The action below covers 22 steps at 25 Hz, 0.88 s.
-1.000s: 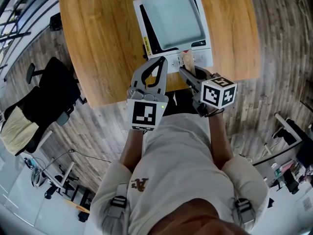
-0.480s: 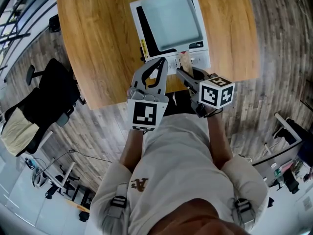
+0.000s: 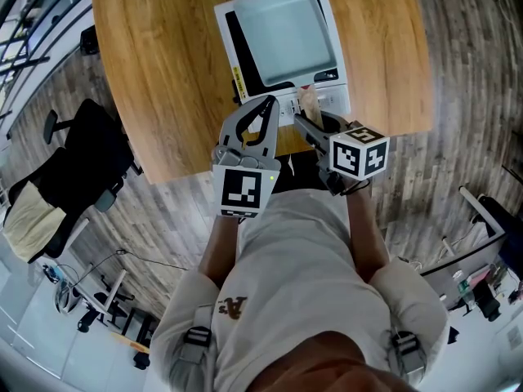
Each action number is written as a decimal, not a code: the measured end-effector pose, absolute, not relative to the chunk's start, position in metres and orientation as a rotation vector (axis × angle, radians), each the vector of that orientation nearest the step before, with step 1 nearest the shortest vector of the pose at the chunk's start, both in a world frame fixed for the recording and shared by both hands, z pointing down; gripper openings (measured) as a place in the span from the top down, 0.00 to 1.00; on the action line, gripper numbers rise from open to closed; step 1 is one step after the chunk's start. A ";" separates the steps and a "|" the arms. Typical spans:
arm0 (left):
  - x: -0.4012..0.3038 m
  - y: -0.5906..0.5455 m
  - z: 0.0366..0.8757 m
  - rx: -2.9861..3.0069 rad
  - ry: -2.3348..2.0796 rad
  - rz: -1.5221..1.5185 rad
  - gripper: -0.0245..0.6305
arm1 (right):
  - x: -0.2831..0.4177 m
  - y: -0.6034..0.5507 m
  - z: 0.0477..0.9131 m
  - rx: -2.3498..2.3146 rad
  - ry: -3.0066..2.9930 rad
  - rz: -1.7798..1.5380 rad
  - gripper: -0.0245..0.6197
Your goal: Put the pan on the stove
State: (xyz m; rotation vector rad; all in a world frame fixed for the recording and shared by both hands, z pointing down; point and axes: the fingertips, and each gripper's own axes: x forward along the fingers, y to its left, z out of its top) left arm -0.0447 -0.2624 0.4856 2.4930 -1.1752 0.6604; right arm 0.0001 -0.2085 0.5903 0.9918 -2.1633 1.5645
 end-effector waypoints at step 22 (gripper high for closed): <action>-0.045 -0.261 0.488 2.500 -1.145 0.671 0.93 | 0.003 -0.211 0.596 1.007 -2.107 1.431 0.80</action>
